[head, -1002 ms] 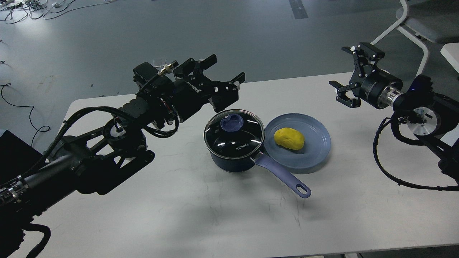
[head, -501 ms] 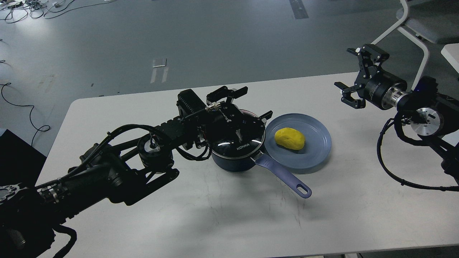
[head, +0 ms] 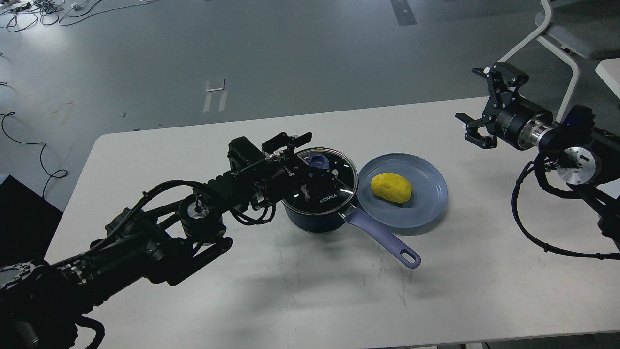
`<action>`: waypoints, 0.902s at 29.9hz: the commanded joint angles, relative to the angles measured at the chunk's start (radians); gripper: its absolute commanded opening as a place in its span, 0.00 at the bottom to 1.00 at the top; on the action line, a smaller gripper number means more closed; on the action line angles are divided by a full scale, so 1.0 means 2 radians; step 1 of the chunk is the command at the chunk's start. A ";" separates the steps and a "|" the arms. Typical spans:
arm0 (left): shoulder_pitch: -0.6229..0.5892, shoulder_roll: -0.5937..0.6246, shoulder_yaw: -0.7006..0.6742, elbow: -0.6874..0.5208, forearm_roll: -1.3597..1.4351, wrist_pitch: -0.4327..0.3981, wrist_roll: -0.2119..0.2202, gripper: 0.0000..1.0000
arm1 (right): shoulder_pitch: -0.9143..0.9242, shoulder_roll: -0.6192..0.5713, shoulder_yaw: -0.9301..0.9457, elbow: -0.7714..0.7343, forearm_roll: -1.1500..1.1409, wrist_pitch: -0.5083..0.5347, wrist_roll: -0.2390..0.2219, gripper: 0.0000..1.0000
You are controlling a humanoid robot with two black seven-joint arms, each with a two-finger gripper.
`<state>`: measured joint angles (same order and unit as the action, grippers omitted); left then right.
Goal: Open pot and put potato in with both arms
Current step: 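Lower the left gripper onto the glass lid's knob and grasp it, then lift the glass lid off the saucepan with the left gripper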
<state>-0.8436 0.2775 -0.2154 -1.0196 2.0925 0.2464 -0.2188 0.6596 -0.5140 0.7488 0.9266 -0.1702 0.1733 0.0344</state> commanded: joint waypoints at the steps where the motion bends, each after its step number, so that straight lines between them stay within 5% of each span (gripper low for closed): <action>1: 0.000 -0.001 0.001 -0.002 0.001 0.000 -0.003 0.98 | 0.000 0.001 -0.002 -0.008 0.000 0.000 0.000 1.00; 27: 0.015 0.000 0.005 0.017 0.001 0.003 -0.001 0.98 | -0.001 0.000 -0.004 -0.008 0.000 0.000 0.000 1.00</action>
<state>-0.8213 0.2792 -0.2055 -0.9984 2.0965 0.2517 -0.2209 0.6594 -0.5139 0.7408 0.9096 -0.1698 0.1734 0.0353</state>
